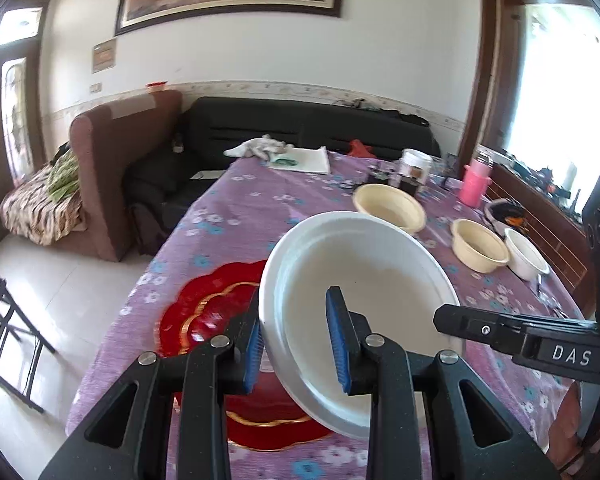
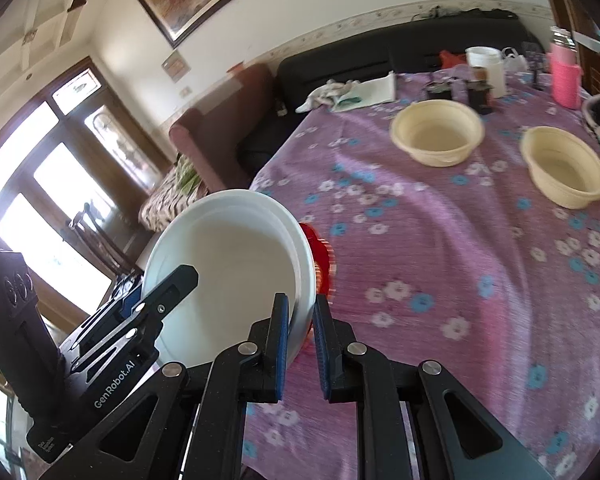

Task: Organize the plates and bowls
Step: 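Lower the white paper plate onto the red plates and open the left gripper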

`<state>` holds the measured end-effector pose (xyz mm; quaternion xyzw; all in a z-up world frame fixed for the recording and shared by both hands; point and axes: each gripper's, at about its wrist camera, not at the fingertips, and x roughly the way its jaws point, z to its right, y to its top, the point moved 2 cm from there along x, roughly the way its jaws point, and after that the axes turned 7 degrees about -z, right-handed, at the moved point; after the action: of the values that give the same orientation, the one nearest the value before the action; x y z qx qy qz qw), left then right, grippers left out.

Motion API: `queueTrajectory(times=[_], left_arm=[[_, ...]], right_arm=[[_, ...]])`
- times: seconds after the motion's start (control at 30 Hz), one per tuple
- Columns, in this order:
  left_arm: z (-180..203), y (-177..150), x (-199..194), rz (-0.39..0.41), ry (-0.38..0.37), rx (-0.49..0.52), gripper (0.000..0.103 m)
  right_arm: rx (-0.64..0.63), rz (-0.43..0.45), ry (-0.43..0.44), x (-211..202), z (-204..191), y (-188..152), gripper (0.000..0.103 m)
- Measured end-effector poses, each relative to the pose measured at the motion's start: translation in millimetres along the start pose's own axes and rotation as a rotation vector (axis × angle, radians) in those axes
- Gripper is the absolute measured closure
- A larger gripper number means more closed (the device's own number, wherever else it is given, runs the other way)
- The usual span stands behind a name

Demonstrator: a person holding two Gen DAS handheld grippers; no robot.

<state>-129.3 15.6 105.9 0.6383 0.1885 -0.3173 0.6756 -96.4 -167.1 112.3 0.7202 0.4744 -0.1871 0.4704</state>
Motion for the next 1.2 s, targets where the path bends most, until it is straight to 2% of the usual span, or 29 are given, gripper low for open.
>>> queueTrajectory(times=[0.23, 0.53, 0.7, 0.97, 1.2], left_arm=[[-38, -7, 18, -0.048, 0.025, -0.082, 0.076], [-62, -18, 69, -0.146, 0.030, -0.142, 0.076], [-67, -20, 84, -0.168, 0.040, -0.150, 0.076], [-69, -21, 91, -0.179, 0.047, -0.155, 0.076], [-73, -22, 79, -0.149, 0.046, -0.175, 0.055]], right_arm=[[-0.028, -0.069, 0.004, 43, -24, 6, 0.088], [-0.021, -0.131, -0.060, 90, -18, 9, 0.089], [-0.023, -0.138, -0.094, 103, -15, 10, 0.089], [-0.017, -0.146, -0.099, 113, -11, 10, 0.088], [-0.018, -0.114, -0.087, 103, -7, 10, 0.085]])
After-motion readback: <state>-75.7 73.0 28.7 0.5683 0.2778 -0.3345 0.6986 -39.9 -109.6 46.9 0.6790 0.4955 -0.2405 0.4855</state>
